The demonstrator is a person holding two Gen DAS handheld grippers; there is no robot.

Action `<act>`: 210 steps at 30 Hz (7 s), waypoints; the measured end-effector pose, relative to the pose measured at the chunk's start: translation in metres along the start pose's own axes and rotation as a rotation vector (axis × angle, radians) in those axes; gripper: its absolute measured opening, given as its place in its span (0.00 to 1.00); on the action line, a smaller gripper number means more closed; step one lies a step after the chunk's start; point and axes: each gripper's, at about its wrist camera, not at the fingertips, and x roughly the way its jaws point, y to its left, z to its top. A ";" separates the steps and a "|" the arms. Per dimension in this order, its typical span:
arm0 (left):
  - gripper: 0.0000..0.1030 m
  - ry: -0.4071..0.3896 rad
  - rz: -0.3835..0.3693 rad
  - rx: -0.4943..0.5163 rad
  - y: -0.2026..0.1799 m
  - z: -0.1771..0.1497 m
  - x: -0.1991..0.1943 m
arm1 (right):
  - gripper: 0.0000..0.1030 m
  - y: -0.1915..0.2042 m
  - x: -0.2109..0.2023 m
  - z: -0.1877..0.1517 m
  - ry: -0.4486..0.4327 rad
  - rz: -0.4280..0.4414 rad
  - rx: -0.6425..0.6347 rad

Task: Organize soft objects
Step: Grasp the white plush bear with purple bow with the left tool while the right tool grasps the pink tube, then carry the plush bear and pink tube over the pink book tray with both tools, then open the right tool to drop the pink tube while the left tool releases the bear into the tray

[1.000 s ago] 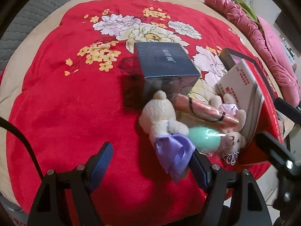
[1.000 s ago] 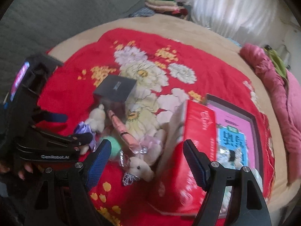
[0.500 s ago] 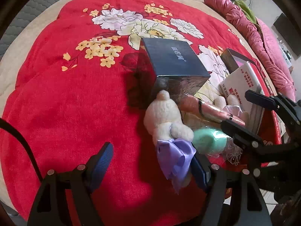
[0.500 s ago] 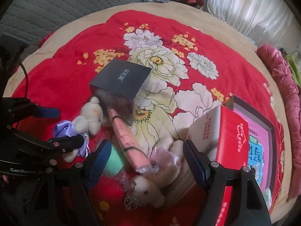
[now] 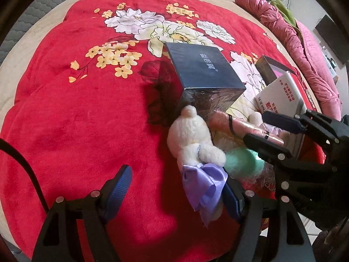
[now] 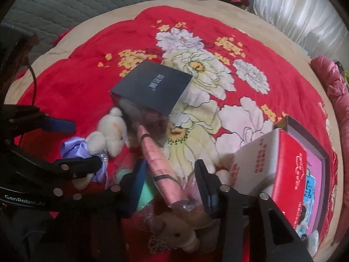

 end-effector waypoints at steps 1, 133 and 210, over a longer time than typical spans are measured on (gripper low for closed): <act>0.74 0.000 -0.003 -0.002 0.000 0.000 0.001 | 0.35 0.001 0.000 0.000 -0.001 0.007 -0.001; 0.31 -0.104 -0.238 0.414 -0.298 0.033 -0.047 | 0.14 -0.196 -0.210 -0.186 -0.350 -0.280 0.732; 0.32 0.024 -0.189 0.430 -0.313 0.025 0.030 | 0.41 -0.249 -0.135 -0.184 -0.193 -0.137 0.737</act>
